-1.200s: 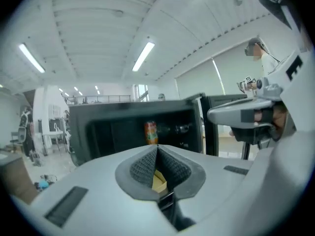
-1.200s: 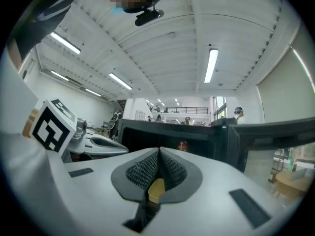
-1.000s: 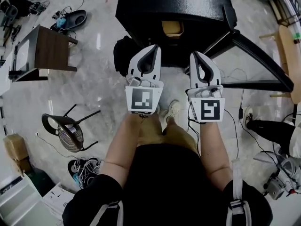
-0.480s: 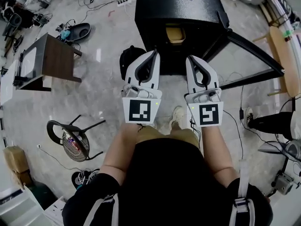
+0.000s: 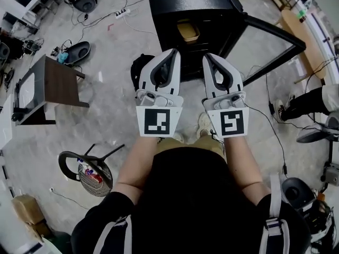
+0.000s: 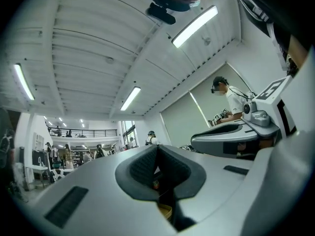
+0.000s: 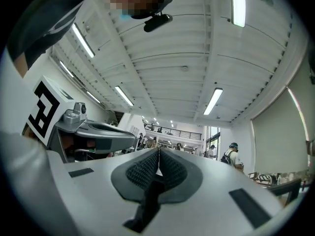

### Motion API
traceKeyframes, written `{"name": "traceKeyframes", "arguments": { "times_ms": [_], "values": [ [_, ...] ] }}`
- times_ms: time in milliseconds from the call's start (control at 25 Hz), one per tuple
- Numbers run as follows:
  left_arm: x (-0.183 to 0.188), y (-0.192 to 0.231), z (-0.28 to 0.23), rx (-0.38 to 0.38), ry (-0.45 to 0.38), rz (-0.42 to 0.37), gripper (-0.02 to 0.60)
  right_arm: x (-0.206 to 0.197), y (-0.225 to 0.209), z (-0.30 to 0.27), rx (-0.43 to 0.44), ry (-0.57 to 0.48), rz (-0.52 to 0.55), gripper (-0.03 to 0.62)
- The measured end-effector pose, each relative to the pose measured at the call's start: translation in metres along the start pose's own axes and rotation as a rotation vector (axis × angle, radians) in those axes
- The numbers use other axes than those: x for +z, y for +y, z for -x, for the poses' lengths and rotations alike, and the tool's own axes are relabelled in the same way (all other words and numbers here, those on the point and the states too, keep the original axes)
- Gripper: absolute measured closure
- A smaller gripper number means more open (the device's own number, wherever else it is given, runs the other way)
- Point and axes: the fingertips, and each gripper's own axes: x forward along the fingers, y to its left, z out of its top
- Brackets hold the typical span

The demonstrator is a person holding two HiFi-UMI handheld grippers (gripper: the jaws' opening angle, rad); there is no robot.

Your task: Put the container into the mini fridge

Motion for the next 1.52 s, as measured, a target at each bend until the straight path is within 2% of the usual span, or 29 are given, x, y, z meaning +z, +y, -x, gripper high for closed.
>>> {"name": "traceKeyframes", "arguments": {
  "times_ms": [160,280,400,640,960,1520],
  "values": [
    [0.011,0.003,0.021,-0.016,-0.016,0.014,0.558,0.012,0.014,0.01,-0.041,-0.007,0.022,0.559],
    [0.017,-0.001,0.031,-0.043,-0.017,-0.008,0.558,0.017,0.02,0.018,-0.062,-0.007,0.024,0.559],
    [0.02,-0.007,0.036,-0.054,-0.028,0.018,0.558,0.022,0.022,0.023,-0.075,-0.005,0.035,0.559],
    [0.026,-0.015,0.031,-0.054,-0.032,0.036,0.558,0.026,0.016,0.028,-0.066,0.012,0.042,0.559],
    [0.029,-0.024,0.019,-0.064,-0.029,0.018,0.558,0.03,0.001,0.024,-0.074,0.005,0.063,0.559],
    [0.034,-0.015,0.025,-0.074,-0.057,0.016,0.558,0.034,0.013,0.016,-0.077,-0.002,0.063,0.559]
  ]
}}
